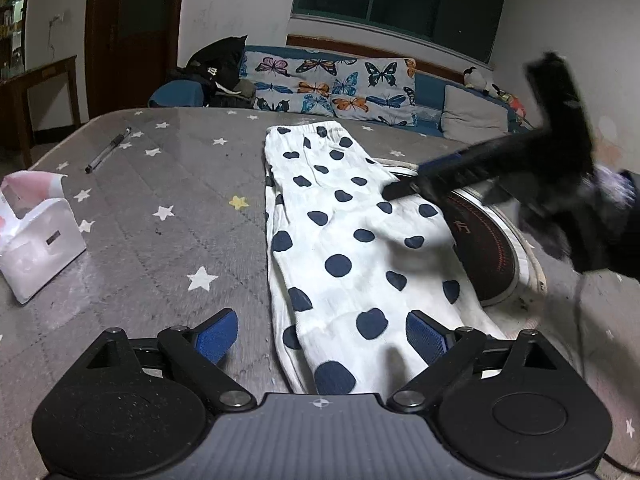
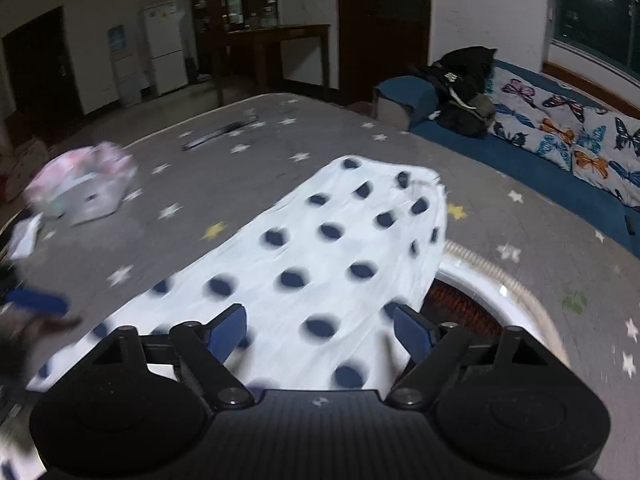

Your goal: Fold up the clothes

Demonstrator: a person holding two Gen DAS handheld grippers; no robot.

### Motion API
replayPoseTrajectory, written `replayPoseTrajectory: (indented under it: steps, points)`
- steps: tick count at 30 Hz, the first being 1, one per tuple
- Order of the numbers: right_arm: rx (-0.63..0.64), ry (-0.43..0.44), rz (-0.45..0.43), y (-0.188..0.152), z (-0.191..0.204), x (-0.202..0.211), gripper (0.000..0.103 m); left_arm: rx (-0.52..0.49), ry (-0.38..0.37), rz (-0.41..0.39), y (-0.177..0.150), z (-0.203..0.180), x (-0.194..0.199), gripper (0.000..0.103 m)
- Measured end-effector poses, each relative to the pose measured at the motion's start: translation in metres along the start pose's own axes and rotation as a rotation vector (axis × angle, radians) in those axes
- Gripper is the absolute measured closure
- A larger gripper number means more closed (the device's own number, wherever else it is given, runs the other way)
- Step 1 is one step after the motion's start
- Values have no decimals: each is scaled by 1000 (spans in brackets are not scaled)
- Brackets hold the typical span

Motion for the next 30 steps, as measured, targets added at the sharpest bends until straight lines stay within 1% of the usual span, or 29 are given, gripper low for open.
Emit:
replayPoseTrajectory:
  steps: [4, 6, 11, 14, 16, 22, 23, 24, 25, 26, 27, 28, 30]
  points:
    - [-45, -36, 0, 28, -27, -35, 27, 14, -12, 3, 3, 3, -3, 9]
    - [-71, -53, -9, 41, -41, -51, 32, 21, -18, 4, 4, 4, -3, 8]
    - [-136, -71, -24, 67, -71, -82, 34, 37, -32, 6, 8, 7, -6, 7]
    - [-160, -68, -24, 75, -80, -95, 36, 28, -32, 27, 5, 6, -10, 7]
    - [-172, -63, -24, 79, -85, -103, 41, 19, -20, 37, 3, 6, -12, 7]
    - [-203, -48, -29, 88, -94, -119, 45, 7, 17, 71, -3, 11, -17, 8]
    - [-207, -45, -31, 89, -95, -121, 50, 3, 24, 74, -3, 11, -18, 8]
    - [-210, -43, -32, 89, -96, -120, 58, -1, 30, 77, -4, 12, -19, 9]
    - [-212, -42, -34, 89, -96, -119, 61, -6, 36, 80, -4, 12, -20, 9]
    - [-215, -40, -35, 89, -96, -118, 68, -10, 42, 83, -5, 13, -20, 9]
    - [-217, -38, -36, 89, -97, -117, 78, -20, 53, 83, -5, 13, -22, 10]
    - [-220, -37, -38, 89, -97, -116, 82, -31, 66, 83, -5, 13, -22, 11]
    - [-224, -36, -41, 89, -98, -114, 84, -53, 79, 80, -4, 15, -26, 11]
Point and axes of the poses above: each gripper's, at about its wrist camera, not at the fingertips, and x roughly against the way its jaws point, z to its left, y to its top, the point moved 4 cm from there along -x, roughly the way its jaws point, and after that the axes turned 6 degrees about -x, right-handed, at the moved point
